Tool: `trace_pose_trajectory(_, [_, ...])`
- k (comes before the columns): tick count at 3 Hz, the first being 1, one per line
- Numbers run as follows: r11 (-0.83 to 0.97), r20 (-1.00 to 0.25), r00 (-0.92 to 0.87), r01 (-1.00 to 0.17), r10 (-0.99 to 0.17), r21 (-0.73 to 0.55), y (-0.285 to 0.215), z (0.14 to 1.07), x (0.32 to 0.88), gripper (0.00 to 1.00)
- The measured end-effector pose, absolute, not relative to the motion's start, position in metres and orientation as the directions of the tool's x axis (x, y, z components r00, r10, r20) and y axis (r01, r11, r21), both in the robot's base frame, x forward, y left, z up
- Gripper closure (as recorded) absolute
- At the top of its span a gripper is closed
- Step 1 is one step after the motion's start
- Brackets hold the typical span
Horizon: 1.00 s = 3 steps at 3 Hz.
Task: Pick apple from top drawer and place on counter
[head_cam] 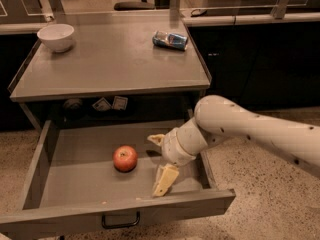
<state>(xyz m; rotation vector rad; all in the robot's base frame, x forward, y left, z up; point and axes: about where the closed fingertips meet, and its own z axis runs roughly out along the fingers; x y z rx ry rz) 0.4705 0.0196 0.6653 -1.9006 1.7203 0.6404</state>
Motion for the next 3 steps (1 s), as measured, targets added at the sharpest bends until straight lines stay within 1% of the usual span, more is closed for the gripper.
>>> trace_pose_trajectory(1, [-0.083,-0.777,0.159,-0.987,-0.609,-0.137,0.080,0.691,0.460,0.00])
trace_pose_trajectory(2, [-0.116,-0.793,0.202,-0.979,-0.575,-0.166,0.107,0.708,0.451,0.00])
trace_pose_trajectory(3, [-0.120,-0.760,0.224,-0.974,-0.610,-0.190,0.114,0.707,0.456,0.00])
